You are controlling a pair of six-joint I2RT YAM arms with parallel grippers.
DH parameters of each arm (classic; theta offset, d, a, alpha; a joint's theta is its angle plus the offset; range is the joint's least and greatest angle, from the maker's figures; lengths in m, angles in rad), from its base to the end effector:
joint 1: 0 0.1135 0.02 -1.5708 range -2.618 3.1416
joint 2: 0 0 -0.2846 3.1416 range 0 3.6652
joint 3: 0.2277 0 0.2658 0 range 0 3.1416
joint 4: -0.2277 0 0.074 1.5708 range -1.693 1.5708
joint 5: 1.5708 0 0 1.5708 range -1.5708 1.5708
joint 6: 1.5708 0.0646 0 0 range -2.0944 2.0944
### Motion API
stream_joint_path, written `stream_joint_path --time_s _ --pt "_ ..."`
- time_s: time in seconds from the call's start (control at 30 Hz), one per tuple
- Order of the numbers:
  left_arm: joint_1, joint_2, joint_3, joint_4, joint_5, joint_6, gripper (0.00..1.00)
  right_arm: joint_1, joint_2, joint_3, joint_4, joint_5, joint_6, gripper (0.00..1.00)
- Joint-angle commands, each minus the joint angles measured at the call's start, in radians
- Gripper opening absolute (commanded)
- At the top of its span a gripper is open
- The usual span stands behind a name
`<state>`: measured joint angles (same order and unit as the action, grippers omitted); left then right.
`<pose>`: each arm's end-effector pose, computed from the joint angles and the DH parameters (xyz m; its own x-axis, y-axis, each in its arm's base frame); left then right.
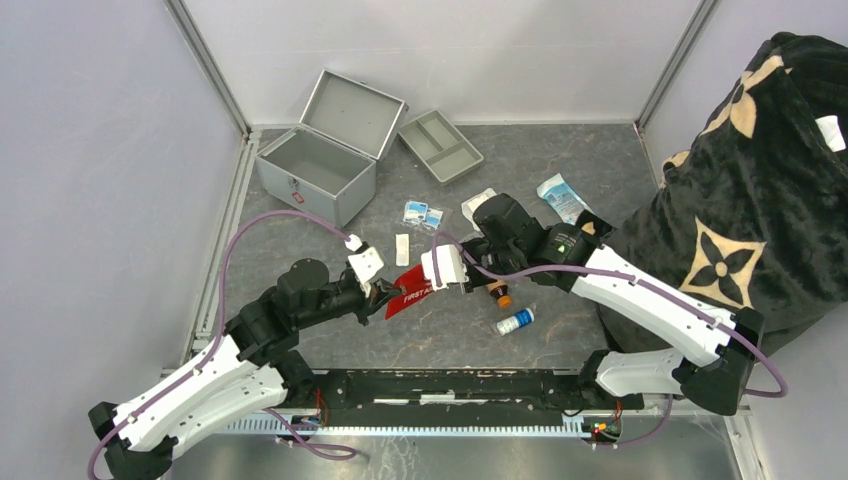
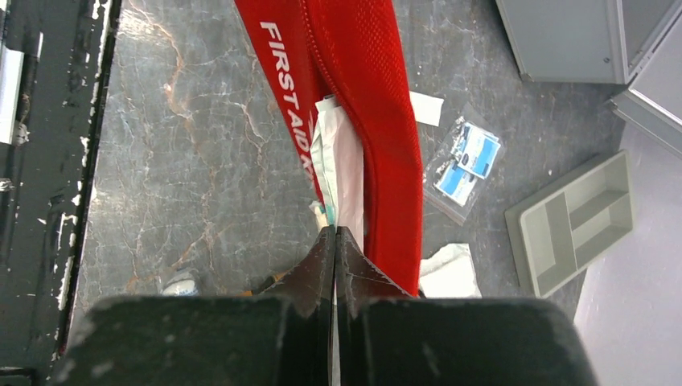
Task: Organize the medicine kit
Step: Place the medical item at the medicine pouch.
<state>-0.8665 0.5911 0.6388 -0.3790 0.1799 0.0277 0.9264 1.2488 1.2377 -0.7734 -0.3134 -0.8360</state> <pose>0.1010 -0.1367 0.2996 -0.1867 0.2619 -0.9469 0.8648 0.5010 -0.0320 0.1555 0.2401 0.3449 0.3770 -0.6732 -0.6361 -0.9126 -0.1529 -0.3791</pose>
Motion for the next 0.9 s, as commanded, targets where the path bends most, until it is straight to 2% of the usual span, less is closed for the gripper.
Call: stream_joint_path --time_s 0.0,0.23,0.57,0.87 --pt "-0.004 -0.001 0.039 0.04 0.04 0.05 0.02 0.011 0.004 0.03 0.022 -0.057 -0.018 0.0" --pt "-0.005 0.004 0.042 0.037 0.058 0.059 0.02 0.015 -0.011 0.018 0.046 -0.064 -0.017 0.0" --pt "-0.005 0.007 0.042 0.038 0.103 0.07 0.02 0.013 0.004 -0.045 0.089 0.055 0.017 0.0" --pt "-0.005 0.007 0.041 0.038 0.111 0.073 0.02 0.013 0.016 -0.062 0.134 -0.065 0.006 0.01"
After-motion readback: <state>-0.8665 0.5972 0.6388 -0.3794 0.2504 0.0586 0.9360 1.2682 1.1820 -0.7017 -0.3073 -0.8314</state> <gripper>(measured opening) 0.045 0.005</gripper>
